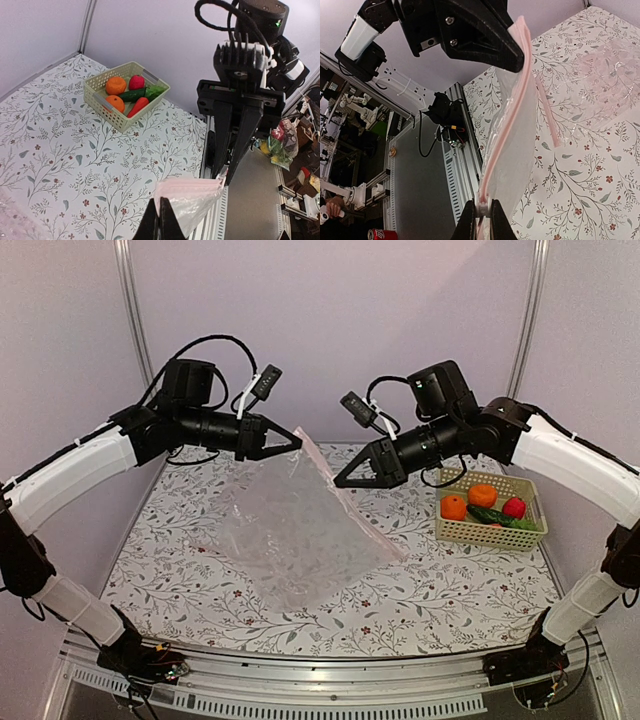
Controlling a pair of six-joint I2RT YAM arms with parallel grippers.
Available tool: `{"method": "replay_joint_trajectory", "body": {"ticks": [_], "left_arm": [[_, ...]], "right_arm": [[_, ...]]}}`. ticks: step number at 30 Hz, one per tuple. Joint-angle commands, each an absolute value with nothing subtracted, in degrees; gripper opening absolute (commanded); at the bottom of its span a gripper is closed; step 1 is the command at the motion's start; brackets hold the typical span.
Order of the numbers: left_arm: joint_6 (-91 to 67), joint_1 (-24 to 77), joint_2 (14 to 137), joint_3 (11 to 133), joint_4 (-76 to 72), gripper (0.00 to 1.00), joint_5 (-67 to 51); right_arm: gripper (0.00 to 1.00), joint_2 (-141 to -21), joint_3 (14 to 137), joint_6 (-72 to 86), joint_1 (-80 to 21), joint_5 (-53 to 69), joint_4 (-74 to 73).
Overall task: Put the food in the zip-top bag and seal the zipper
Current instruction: Unzip the zipper from the zipper food storage bag.
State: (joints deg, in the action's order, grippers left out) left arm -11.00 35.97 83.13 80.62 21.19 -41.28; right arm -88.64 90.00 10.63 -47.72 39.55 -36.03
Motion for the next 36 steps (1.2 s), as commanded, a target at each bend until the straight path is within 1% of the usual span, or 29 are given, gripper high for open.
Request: {"method": "replay_joint_trajectory", "body": {"ticks": [1, 36], "left_arm": [[-12.02, 33.44, 81.51, 79.69, 18.60, 0.00, -37.99], [-14.72, 26.52, 80.19, 78.05, 16.88, 0.00, -34.40]], "right_arm": [[0.00, -89.30, 89.30, 10.02, -48.14, 40.59, -38.19], [0.00, -88.77, 87.98, 10.20, -48.16, 40.16, -38.41]]}}
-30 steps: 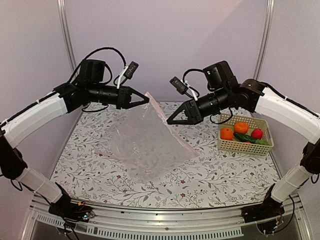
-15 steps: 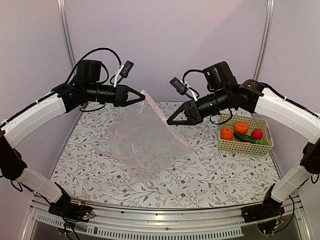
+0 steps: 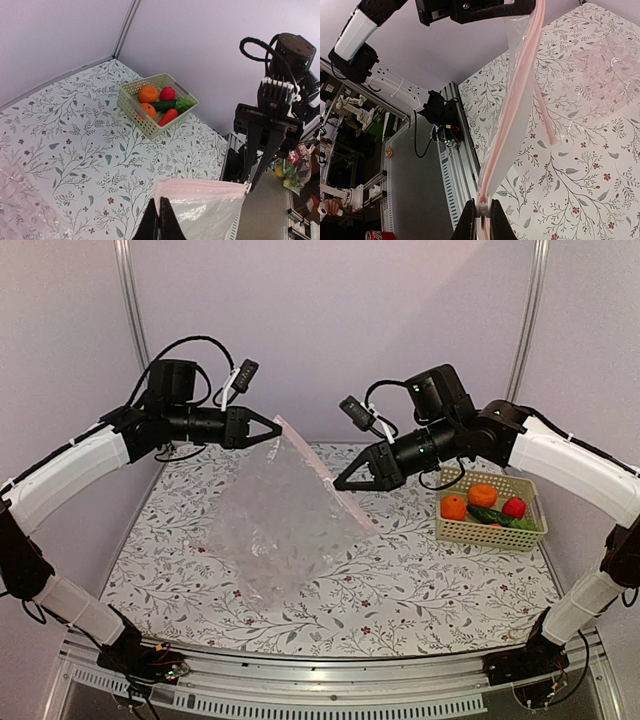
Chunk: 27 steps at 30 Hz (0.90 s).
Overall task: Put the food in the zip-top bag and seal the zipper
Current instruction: Unzip the zipper from the zipper food storage bag.
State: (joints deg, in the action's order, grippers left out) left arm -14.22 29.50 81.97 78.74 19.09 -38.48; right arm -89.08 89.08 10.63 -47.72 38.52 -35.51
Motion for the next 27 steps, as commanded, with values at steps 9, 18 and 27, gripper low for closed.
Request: {"method": "replay_joint_trajectory", "body": {"ticks": [9, 18, 27], "left_arm": [[-14.85, 25.13, 79.53, 77.78, 16.61, 0.00, -34.15], [-15.12, 23.52, 78.73, 77.44, 16.19, 0.00, -33.84], [-15.40, 21.84, 78.14, 77.08, 15.76, 0.00, -33.66]], "right_arm": [[0.00, -88.68, 87.80, 10.17, -48.14, 40.16, -38.46], [0.00, -88.77, 87.63, 10.19, -48.16, 40.16, -38.55], [0.00, -88.80, 87.54, 10.20, -48.16, 40.08, -38.56]]}}
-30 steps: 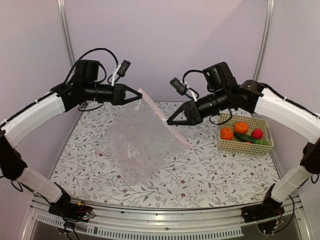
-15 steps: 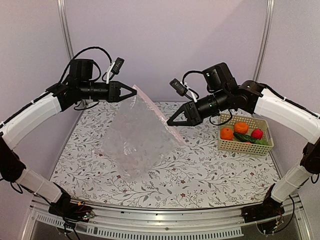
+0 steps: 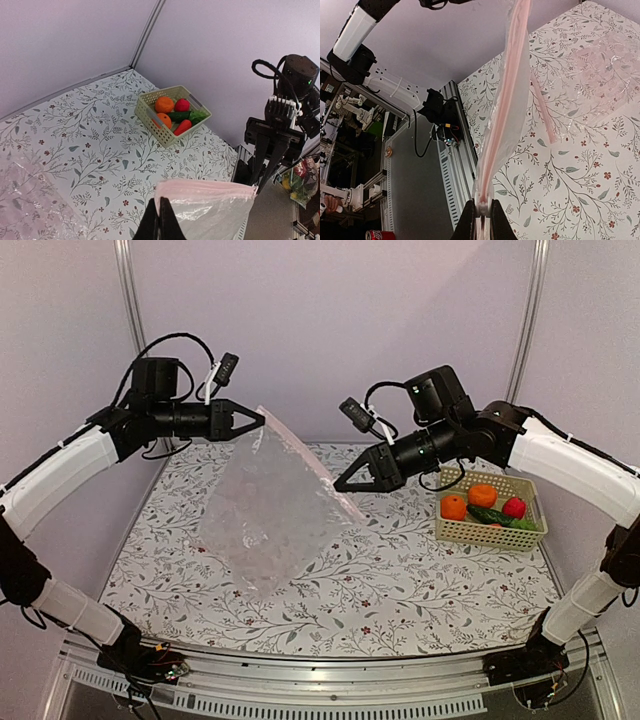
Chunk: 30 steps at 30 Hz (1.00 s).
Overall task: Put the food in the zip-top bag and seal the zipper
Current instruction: Unzip the zipper from the zipper food storage bag.
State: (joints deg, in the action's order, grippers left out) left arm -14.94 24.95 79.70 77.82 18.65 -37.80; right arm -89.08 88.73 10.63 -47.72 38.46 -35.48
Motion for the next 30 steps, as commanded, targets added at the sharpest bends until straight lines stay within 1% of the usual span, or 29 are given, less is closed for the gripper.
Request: {"method": "replay_joint_trajectory", "body": {"ticks": [1, 30], "left_arm": [[-15.38, 21.66, 78.10, 77.08, 15.71, 0.00, -33.66], [-15.90, 17.59, 77.10, 76.30, 14.77, 0.00, -33.81]], "right_arm": [[0.00, -88.78, 87.47, 10.27, -48.14, 40.08, -38.60], [0.00, -88.95, 87.19, 10.11, -48.15, 39.70, -39.12]]}}
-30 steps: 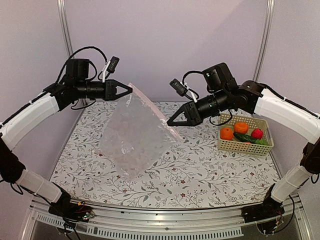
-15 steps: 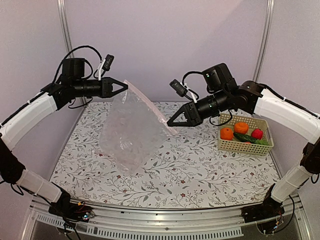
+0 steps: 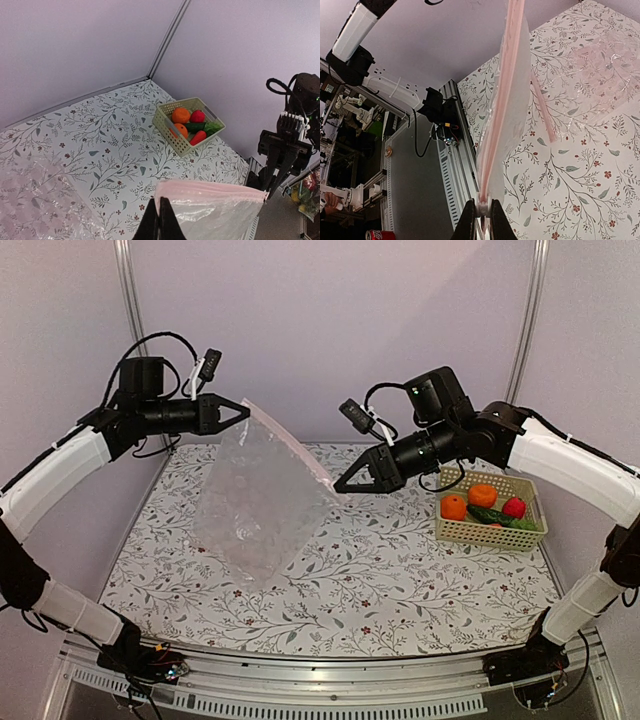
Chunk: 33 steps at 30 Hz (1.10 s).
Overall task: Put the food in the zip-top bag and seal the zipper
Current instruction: Unzip the zipper from the zipper food storage bag.
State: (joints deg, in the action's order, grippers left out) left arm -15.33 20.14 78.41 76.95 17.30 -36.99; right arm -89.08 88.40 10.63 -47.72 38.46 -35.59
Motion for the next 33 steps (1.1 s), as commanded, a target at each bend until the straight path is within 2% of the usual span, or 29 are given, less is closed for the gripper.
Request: {"method": "replay_joint_trajectory", "body": {"ticks": [1, 11, 13, 16, 19, 22, 27, 33], "left_arm": [[-15.92, 17.51, 77.15, 76.29, 14.82, 0.00, -33.83], [-16.61, 16.64, 77.38, 76.02, 13.90, 0.00, -35.38], [-16.40, 16.65, 77.51, 76.03, 13.84, 0.00, -36.07], [-16.38, 16.87, 77.80, 75.87, 13.67, 0.00, -36.90], [-15.83, 17.70, 78.38, 76.02, 13.37, 0.00, -40.91], [-13.67, 19.67, 78.43, 75.86, 13.27, 0.00, -46.08], [-10.30, 24.14, 78.90, 76.00, 15.08, 0.00, -55.00], [-6.10, 29.16, 79.86, 77.17, 19.85, 0.00, -56.25]], "right_arm": [[0.00, -88.95, 87.19, 10.17, -48.12, 39.68, -39.16], [0.00, -88.95, 87.19, 10.20, -48.16, 39.28, -39.20], [0.03, -89.03, 87.19, 10.16, -48.16, 39.18, -39.20], [0.18, -88.99, 87.48, 10.33, -48.16, 39.00, -39.14], [0.49, -88.19, 87.39, 10.37, -48.14, 37.75, -38.27], [0.68, -86.44, 86.75, 10.61, -48.12, 32.64, -37.11], [0.78, -80.79, 83.45, 11.27, -48.12, 23.07, -32.82], [0.79, -76.02, 81.61, 11.25, -48.16, 20.11, -30.14]]}}
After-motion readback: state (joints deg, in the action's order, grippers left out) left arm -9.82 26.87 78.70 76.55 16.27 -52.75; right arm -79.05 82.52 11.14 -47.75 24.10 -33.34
